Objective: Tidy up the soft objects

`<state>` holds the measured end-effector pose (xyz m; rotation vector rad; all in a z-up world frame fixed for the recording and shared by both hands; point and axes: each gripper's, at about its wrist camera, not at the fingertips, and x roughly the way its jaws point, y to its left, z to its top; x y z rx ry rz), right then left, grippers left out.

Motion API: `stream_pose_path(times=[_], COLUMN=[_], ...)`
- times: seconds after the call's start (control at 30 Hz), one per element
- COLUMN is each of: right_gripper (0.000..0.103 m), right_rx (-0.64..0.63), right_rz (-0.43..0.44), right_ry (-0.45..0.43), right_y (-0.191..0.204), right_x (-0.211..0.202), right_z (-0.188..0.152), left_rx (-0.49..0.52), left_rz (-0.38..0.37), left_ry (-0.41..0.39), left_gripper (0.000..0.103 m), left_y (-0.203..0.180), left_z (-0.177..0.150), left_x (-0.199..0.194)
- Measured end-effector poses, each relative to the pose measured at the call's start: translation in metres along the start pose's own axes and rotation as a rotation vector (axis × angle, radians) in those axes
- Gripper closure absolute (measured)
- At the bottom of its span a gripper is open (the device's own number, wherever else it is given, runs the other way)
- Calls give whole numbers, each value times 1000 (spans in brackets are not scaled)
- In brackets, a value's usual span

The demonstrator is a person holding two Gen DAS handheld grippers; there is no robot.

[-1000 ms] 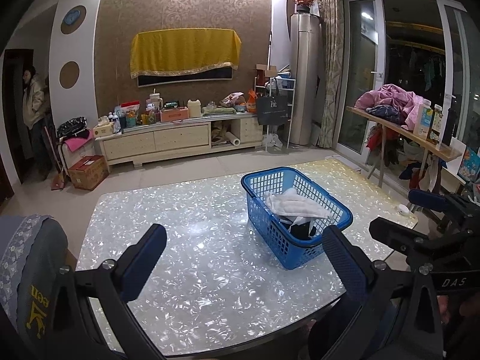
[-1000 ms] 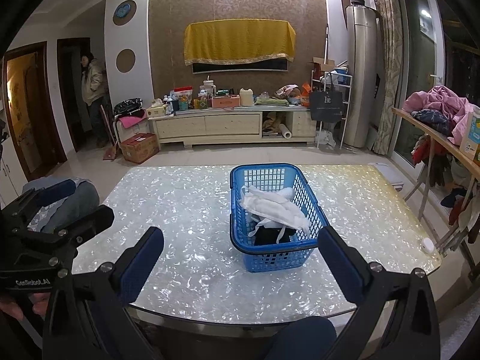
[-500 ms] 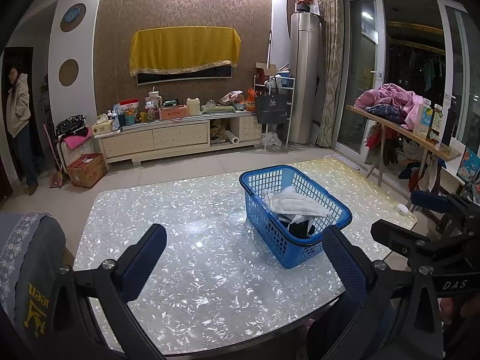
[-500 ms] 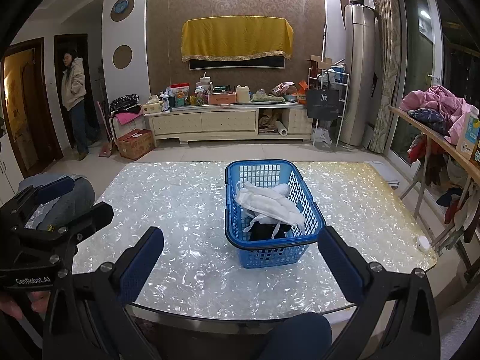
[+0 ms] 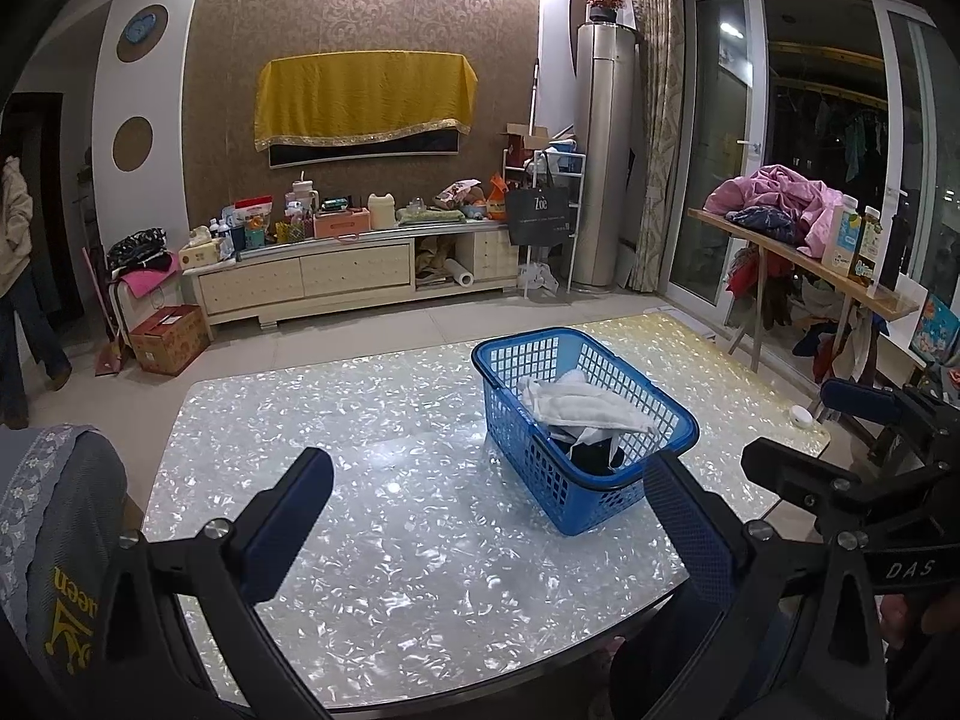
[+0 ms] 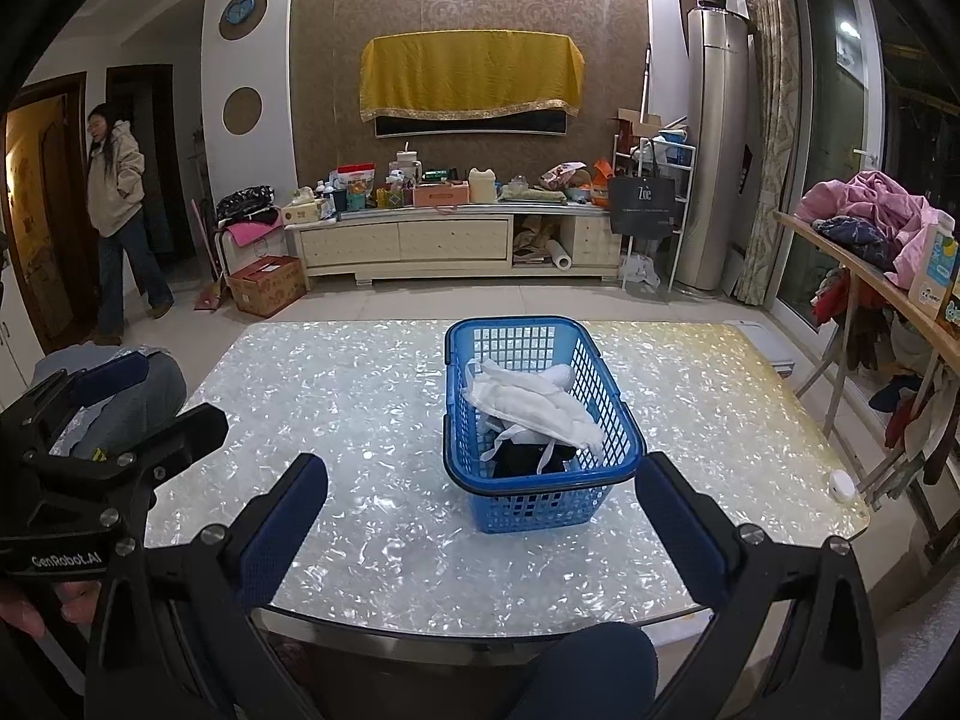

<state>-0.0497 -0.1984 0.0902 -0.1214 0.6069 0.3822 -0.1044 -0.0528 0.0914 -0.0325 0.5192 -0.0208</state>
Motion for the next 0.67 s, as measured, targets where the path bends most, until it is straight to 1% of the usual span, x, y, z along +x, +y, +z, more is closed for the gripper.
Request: stream_pose_path(times=[0.67], right_gripper=[0], right_rx=[-2], right_rz=[-2], right_ry=[10], right_y=[2], right_x=[0], right_z=[0], left_rx=[-1], left_rz=[0], left_ry=[2], left_gripper=[0], left_y=[0], left_z=[0], left_x=[0])
